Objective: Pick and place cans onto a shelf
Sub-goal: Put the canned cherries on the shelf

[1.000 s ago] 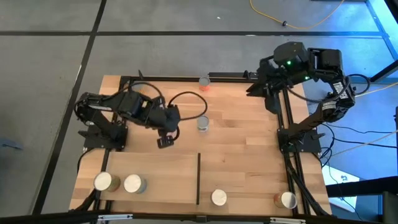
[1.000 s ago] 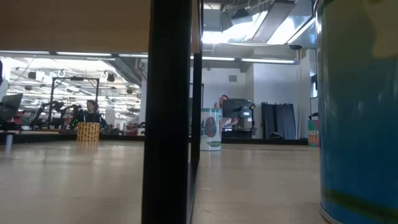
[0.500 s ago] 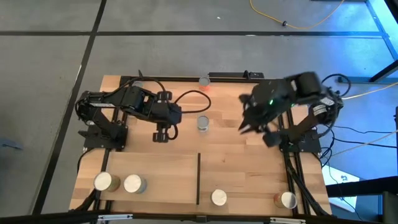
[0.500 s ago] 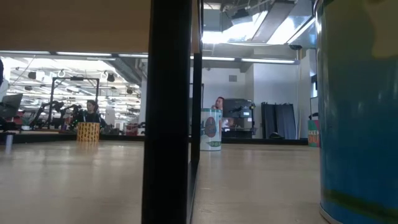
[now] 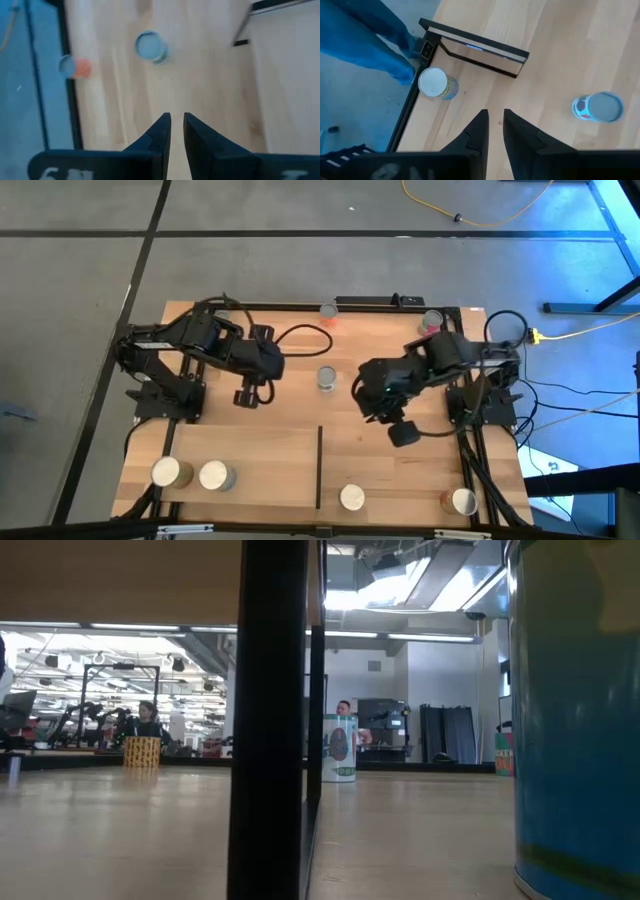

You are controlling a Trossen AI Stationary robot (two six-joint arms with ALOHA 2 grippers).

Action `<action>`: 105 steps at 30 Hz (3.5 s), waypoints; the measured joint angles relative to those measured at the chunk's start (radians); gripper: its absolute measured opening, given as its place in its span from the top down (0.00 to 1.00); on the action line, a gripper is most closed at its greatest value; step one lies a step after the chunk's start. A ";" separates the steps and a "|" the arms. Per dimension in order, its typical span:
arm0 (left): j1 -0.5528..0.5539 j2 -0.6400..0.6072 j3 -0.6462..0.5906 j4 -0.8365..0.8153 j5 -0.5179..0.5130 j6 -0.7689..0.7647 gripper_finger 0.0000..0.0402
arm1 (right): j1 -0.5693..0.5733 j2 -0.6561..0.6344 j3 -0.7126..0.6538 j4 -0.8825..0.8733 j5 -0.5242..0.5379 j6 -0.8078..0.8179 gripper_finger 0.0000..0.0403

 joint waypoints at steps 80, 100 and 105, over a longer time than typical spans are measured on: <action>-0.002 -0.205 0.000 -0.001 0.017 -0.053 0.90 | 0.244 -0.120 -1.098 1.119 0.028 0.567 0.87; -0.002 -0.205 0.000 -0.001 0.017 -0.053 0.90 | 0.277 -0.061 -1.096 1.174 0.038 0.655 0.87; -0.002 -0.205 0.000 -0.001 0.017 -0.053 0.90 | 0.277 -0.054 -1.098 1.154 0.060 0.653 0.87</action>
